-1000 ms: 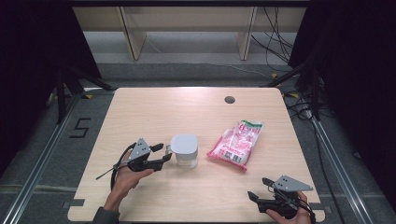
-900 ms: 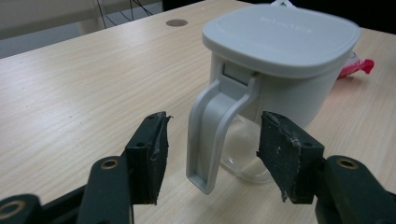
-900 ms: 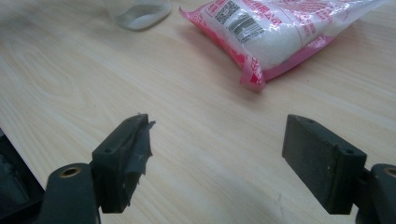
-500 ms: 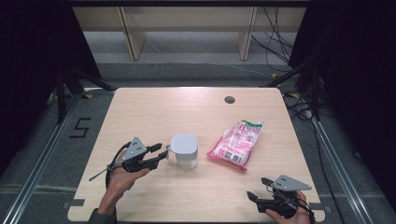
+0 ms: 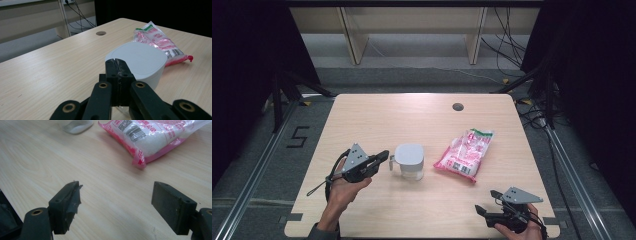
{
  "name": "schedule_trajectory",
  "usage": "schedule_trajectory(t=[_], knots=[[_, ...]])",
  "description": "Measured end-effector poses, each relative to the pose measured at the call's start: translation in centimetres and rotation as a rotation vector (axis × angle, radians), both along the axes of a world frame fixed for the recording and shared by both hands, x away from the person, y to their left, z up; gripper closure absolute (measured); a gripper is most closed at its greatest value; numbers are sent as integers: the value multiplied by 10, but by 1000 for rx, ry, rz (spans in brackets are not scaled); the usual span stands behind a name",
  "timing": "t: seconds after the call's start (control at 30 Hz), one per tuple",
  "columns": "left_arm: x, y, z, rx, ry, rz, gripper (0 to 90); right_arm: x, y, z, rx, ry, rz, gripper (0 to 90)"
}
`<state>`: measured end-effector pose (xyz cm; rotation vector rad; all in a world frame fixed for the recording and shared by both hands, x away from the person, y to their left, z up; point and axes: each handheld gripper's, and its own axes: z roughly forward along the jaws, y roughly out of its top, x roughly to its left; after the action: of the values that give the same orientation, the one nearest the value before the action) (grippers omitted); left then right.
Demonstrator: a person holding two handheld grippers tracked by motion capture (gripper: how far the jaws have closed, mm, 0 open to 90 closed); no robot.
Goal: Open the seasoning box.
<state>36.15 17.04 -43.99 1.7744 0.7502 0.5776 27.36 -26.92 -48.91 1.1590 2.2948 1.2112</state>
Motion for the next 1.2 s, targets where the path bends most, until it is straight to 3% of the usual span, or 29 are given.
schedule_trajectory(t=[0.17,0.23,0.27,0.3,0.37,0.5,0.53,0.57,0.6,0.67,0.73,0.87,0.97,1.1,1.13,1.17,1.2], knots=[[7,-8,-3,-41,24,-22,893,0,1,0,-8,1,12,238],[10,-10,-3,-35,27,-22,894,1,1,0,-10,-6,12,238],[12,-11,-3,-32,26,-30,893,-2,3,0,9,21,-6,238],[13,-13,-4,-39,32,-29,893,0,2,0,1,5,5,238],[16,-15,-5,-55,36,-37,893,-2,2,1,2,18,1,238],[20,-17,-9,-35,55,-32,893,-1,0,0,-14,-6,10,238],[20,-16,-10,-58,67,-27,893,-1,0,0,-14,-6,10,238],[20,-16,-10,-63,67,-32,893,-3,2,0,-1,11,-3,238],[21,-15,-10,-53,59,-36,893,-1,1,0,-10,-7,10,234],[21,-15,-10,-47,53,-35,893,-2,2,0,-1,0,8,232],[21,-15,-11,-63,62,-28,893,0,3,0,3,-8,32,228],[22,-14,-11,-56,54,-33,892,0,5,2,15,-12,19,228],[21,-14,-11,-72,63,-26,892,3,10,3,37,-17,15,175],[23,-11,-12,-78,60,-34,889,16,23,11,71,-73,51,160],[23,-11,-12,-83,61,-34,889,21,24,13,52,-100,70,170],[22,-11,-12,-84,63,-31,889,21,24,13,52,-100,70,170],[22,-11,-12,-78,61,-31,888,28,30,16,62,-118,100,251]])
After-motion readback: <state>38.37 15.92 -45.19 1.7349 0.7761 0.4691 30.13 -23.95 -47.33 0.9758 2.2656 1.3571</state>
